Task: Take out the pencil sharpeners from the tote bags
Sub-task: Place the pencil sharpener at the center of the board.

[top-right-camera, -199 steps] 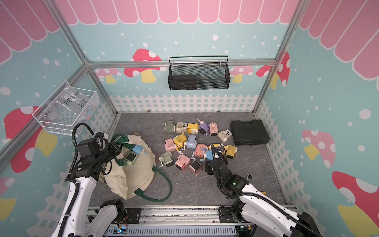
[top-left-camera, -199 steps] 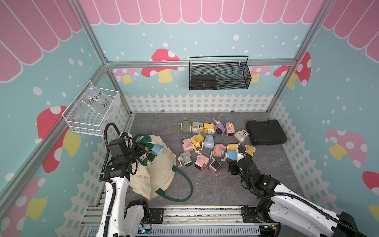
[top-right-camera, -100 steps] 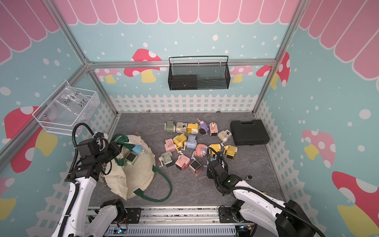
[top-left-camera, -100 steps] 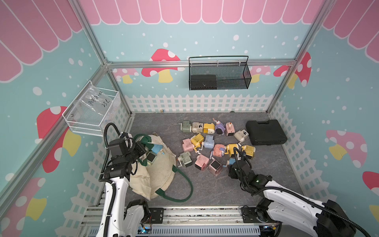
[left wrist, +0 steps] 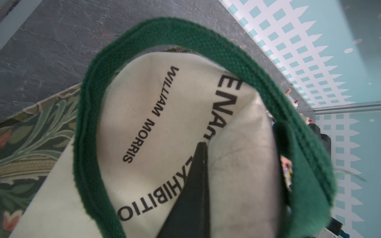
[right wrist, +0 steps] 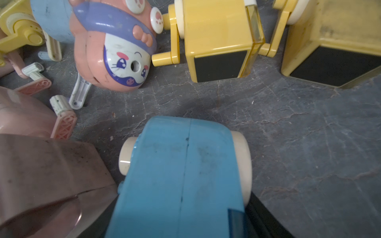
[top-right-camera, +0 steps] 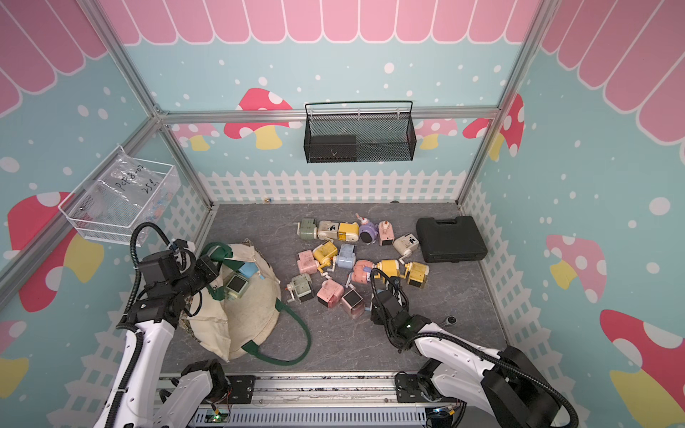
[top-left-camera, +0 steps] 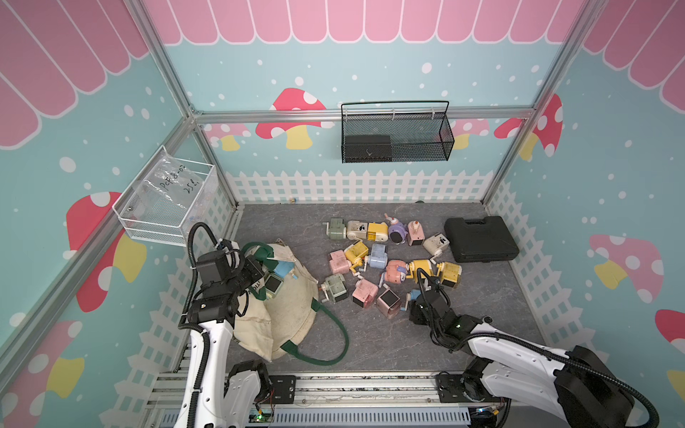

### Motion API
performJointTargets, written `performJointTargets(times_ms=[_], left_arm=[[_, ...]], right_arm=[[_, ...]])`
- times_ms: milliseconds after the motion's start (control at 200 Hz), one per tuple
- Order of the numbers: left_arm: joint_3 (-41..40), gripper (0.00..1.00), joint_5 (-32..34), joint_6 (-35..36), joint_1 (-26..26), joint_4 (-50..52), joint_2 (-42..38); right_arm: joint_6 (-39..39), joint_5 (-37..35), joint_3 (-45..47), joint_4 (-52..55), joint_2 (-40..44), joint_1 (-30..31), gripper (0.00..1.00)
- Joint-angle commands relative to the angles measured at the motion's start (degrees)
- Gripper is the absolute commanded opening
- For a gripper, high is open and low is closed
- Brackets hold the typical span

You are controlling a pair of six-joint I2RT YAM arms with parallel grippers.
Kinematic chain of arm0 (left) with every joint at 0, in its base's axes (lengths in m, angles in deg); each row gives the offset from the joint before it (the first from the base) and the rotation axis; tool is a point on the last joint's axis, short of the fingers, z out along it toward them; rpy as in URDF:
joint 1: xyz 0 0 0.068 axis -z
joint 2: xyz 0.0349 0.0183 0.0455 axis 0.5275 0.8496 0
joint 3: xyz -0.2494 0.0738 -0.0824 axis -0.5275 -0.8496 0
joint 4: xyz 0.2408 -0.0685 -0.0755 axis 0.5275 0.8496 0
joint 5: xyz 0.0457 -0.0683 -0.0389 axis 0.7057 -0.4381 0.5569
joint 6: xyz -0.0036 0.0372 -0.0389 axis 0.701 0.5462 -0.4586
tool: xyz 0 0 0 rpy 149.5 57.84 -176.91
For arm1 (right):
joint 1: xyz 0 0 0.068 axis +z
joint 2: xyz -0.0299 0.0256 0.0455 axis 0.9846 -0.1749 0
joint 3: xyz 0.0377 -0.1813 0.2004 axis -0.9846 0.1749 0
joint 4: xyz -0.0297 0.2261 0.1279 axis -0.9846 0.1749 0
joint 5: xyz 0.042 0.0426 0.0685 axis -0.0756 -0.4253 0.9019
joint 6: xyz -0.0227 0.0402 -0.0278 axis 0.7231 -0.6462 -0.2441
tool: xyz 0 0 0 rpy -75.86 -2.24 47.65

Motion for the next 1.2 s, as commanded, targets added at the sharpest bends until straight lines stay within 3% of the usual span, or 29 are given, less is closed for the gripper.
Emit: performJointTargets(times_ms=[0,220,450,635,695,846,966,1101,1196], left_arm=[[-1.16,0.0,0.43,0.06,-0.56,2.39,-0.68],[-1.14,0.0,0.54,0.1,-0.58,2.37,-0.8],[-1.16,0.0,0.75,0.19,-0.68,2.37,-0.92],[-1.16,0.0,0.78,0.28,-0.71,2.47,-0.87],[-1.16,0.0,0.76,0.28,-0.74,2.46,-0.93],[-1.07,0.0,-0.5,0.32,-0.79,2.37,-0.53],[-1.06,0.0,-0.44,0.45,-0.74,2.41,-0.74],[-1.03,0.0,-0.22,0.55,-0.75,2.42,-1.03],[-1.07,0.0,-0.16,0.63,-0.8,2.37,-1.03]], right_arm=[[1.83,0.2,-0.51,-1.8,-0.48,-0.24,0.73],[5.76,-0.6,-3.01,0.4,0.32,-0.33,0.82],[13.73,0.37,-7.73,2.77,7.04,-0.33,0.81],[29.32,9.24,-10.26,-4.43,17.7,-0.33,0.75],[30.55,14.04,-11.93,-5.88,18.17,-0.22,0.72],[29.78,27.42,-16.74,-11.38,11.13,4.59,0.68],[32.05,22.82,-20.47,-15.98,2.45,16.73,0.68],[28.66,25.9,-20.96,-25.47,-5.62,21.07,0.67],[29.62,22.97,-22.88,-28.44,-11.62,24.82,0.67]])
